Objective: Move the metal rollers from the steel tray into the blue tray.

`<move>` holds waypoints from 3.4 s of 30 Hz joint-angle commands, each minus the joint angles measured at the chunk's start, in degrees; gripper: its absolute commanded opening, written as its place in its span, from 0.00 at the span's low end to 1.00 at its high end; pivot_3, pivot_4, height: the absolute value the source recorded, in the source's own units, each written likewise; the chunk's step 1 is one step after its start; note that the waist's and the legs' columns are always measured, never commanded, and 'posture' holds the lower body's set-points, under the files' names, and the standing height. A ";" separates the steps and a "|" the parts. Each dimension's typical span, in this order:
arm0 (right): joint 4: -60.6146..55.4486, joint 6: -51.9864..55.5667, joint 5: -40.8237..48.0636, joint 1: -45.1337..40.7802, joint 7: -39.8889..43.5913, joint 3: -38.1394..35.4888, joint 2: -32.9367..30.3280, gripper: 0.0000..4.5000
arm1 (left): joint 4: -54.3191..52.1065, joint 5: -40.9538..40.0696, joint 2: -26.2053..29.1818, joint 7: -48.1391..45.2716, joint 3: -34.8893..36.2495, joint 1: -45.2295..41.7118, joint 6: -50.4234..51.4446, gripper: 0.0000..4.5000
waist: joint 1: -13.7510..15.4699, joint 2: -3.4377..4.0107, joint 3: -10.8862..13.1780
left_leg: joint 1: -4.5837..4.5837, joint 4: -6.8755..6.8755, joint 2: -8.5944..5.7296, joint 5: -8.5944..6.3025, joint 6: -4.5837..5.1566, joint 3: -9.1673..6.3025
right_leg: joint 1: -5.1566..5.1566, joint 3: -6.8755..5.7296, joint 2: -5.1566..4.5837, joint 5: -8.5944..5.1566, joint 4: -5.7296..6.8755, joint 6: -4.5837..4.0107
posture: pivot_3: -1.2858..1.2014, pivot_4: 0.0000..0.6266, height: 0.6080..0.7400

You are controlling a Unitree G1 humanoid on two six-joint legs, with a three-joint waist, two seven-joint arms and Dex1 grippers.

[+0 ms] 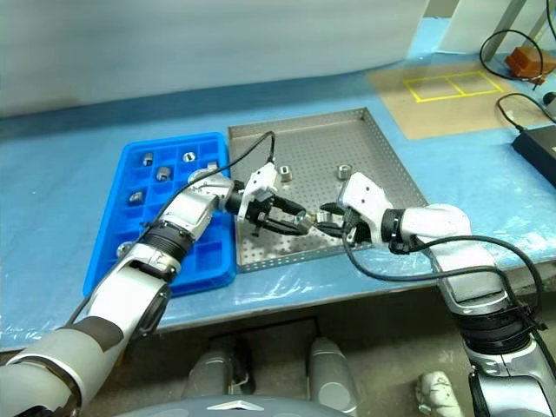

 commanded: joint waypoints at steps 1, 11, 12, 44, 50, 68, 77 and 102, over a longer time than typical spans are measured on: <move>-3.26 1.62 4.34 -2.56 -0.71 -3.11 0.20 0.31 | -1.68 0.36 0.43 1.06 -0.08 0.34 0.41 0.38 | 0.15 0.00 0.00 | 0.00 -0.01 0.00 0.01 -0.01 0.00 | 0.00 0.00 0.00 0.00 0.00 0.00 | 0.35 0.24 1.00; -0.86 6.68 11.68 3.02 0.68 -8.45 -3.58 0.31 | -4.36 0.25 1.51 1.71 -0.48 1.96 1.74 0.38 | 2.34 0.00 0.00 | -0.05 -0.20 -0.02 0.00 -0.01 0.14 | -0.06 0.05 -0.02 0.00 -0.22 0.00 | 0.36 0.24 1.00; -0.70 6.29 11.63 3.25 0.54 -8.36 -3.91 0.31 | -4.48 0.22 1.57 1.77 -0.53 2.03 1.79 0.38 | 2.41 0.00 0.00 | -0.04 -0.21 -0.02 0.00 -0.01 0.14 | -0.06 0.05 -0.02 0.00 -0.23 0.00 | 0.36 0.24 1.00; 16.78 -29.72 -21.06 2.64 -13.19 9.31 -0.67 0.31 | -7.09 -0.11 1.66 3.51 -1.16 3.44 3.66 0.38 | 2.47 -0.03 0.02 | -0.04 -0.44 0.02 0.09 -0.13 0.40 | -0.31 0.14 -0.03 0.00 -0.11 0.00 | 0.37 0.24 1.00; 17.20 -28.91 -19.38 1.97 -13.06 7.05 0.66 0.65 | -6.55 0.01 1.78 3.41 -1.16 2.89 3.42 0.38 | 2.42 -0.03 0.02 | -0.04 -0.42 0.02 0.09 -0.13 0.40 | -0.31 0.15 -0.03 0.00 -0.09 0.00 | 0.36 0.24 1.00; 9.61 -18.13 -8.17 2.59 -6.68 0.95 1.27 0.86 | 9.44 7.44 1.36 15.95 -0.52 -4.01 -6.46 0.38 | 2.43 -0.03 0.02 | -0.01 -0.33 0.03 0.08 -0.11 0.40 | -0.27 0.15 -0.02 0.00 -0.03 0.00 | 0.36 0.24 1.00; 9.27 -19.02 -9.72 4.23 -7.54 1.89 0.46 0.86 | 20.08 14.23 -1.13 23.71 -2.52 -7.35 -12.79 0.38 | 2.50 -0.05 0.02 | -0.04 -0.25 0.03 0.06 -0.08 0.40 | -0.24 0.14 -0.03 0.00 -0.04 0.00 | 0.35 0.24 1.00; 8.89 -19.68 -9.59 3.90 -9.41 1.16 0.91 0.87 | 15.99 10.40 -1.05 16.19 3.05 -8.74 -9.92 0.73 | 2.39 -0.08 0.05 | -0.05 -0.25 0.05 0.06 -0.08 0.40 | -0.27 0.14 -0.03 0.00 -0.03 0.00 | 0.35 0.24 1.00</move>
